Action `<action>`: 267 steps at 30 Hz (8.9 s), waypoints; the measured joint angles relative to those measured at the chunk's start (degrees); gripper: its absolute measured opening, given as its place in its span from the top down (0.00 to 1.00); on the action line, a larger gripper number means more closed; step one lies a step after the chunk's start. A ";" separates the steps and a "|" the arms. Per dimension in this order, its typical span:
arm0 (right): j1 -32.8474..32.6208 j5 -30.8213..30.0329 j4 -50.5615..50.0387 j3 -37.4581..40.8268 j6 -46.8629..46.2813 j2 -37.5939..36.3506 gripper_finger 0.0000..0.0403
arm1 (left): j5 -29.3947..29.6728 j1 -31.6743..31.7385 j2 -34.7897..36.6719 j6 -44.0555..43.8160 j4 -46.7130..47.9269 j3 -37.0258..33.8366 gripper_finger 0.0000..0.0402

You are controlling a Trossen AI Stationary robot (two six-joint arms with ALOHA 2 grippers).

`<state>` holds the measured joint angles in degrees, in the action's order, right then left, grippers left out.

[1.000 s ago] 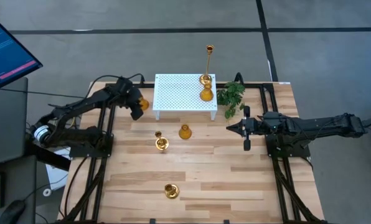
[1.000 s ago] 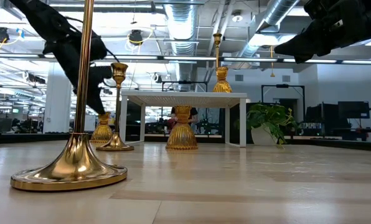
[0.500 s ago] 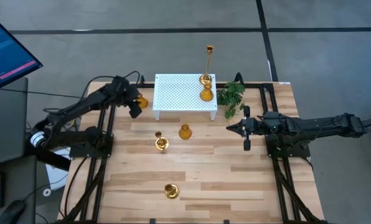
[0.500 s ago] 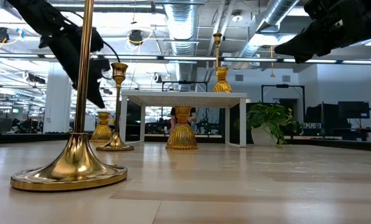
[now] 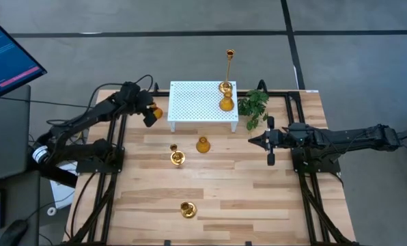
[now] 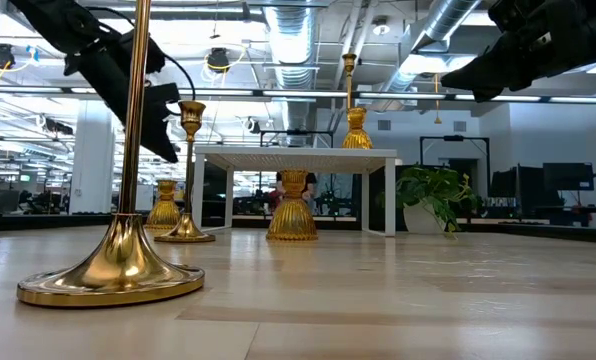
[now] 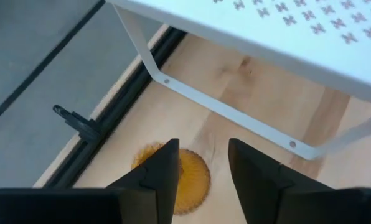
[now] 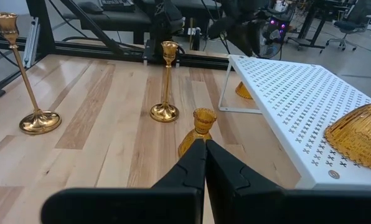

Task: Pick & Place candle stick holders
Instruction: Put the top gold vase on the shelf

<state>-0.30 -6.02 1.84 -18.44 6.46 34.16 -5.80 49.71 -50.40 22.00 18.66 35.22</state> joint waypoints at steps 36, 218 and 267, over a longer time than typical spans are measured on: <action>0.04 0.00 -1.44 0.01 0.00 0.00 1.00 | 4.09 0.02 -10.68 -7.96 2.89 0.21 0.76; -0.07 0.04 -3.67 0.01 -2.03 0.02 1.00 | 26.75 -49.77 6.91 -21.87 17.46 21.20 0.99; -0.07 0.02 -3.75 0.01 -1.99 -0.01 1.00 | 29.46 -33.16 -6.74 -11.28 -29.51 -0.61 0.99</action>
<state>-0.36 -6.00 -1.91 -18.44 4.47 34.15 23.65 16.56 -57.14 10.72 -10.85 34.61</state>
